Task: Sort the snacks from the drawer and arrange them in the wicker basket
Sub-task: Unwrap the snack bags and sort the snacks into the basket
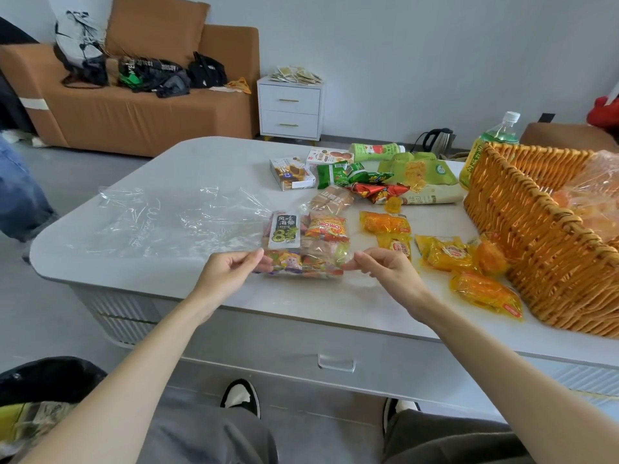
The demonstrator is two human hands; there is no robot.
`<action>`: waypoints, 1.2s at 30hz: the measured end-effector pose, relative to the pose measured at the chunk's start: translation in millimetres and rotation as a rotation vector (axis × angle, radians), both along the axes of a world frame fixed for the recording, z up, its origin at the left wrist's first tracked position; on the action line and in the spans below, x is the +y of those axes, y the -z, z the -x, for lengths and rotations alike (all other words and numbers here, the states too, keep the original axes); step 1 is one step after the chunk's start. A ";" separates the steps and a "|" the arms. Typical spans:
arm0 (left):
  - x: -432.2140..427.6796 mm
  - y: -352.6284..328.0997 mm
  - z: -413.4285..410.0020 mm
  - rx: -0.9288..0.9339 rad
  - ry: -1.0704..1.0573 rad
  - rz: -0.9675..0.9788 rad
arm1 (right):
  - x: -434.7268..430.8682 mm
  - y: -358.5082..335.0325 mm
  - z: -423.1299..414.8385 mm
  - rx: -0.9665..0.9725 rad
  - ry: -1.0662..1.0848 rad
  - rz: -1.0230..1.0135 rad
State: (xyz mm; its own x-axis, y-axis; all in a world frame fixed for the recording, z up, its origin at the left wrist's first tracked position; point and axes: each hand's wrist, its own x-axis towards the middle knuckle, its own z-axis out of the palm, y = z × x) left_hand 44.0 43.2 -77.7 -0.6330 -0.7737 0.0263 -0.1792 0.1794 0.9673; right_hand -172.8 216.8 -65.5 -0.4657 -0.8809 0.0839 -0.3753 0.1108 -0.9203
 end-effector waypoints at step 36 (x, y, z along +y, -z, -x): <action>4.5 8.3 17.1 -0.581 -0.260 0.490 | -17.0 15.6 -13.6 0.099 0.413 -0.169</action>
